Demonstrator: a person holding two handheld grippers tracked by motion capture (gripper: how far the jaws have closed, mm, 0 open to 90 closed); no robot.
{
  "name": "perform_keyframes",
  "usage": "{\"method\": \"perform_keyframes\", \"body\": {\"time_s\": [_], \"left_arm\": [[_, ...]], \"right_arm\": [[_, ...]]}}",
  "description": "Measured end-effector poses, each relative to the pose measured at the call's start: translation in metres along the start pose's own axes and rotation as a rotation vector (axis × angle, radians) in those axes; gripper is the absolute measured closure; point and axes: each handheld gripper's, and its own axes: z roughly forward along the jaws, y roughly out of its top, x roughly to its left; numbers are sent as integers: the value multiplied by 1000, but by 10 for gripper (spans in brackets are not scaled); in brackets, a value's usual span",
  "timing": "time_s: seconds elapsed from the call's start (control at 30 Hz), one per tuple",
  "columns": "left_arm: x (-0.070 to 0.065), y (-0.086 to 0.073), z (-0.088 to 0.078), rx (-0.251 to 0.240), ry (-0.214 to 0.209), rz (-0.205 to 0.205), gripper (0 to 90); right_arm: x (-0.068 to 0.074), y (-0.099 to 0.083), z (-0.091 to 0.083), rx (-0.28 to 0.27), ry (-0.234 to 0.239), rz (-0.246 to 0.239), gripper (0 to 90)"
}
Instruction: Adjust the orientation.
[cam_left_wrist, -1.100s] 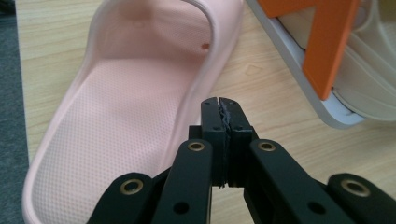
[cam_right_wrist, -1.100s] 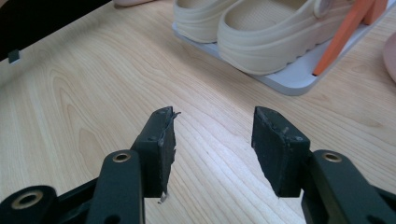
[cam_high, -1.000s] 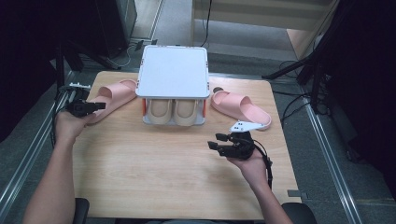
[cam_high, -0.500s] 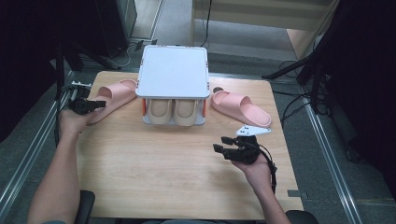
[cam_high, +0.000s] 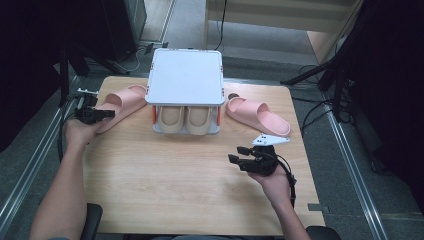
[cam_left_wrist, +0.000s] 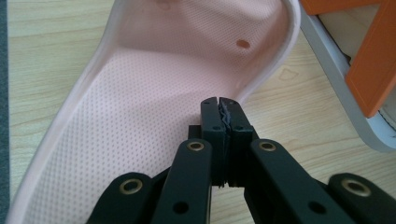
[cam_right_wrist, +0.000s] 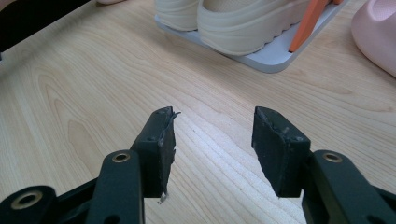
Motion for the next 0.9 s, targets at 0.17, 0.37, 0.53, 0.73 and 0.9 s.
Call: {"method": "perform_keyframes", "body": {"time_s": [0.17,0.37,0.53,0.73,0.9], "left_arm": [[-6,0,1,14,-8,7,894],[-19,1,4,33,-20,42,894],[-29,2,8,39,-35,59,894],[-42,5,16,42,-59,78,893],[-50,7,20,42,-64,88,892]], "right_arm": [[0,0,-1,-1,2,3,497],[0,0,2,4,6,5,497],[1,1,3,7,6,2,497],[1,1,5,11,9,-2,497],[2,0,6,17,9,-7,497]]}}
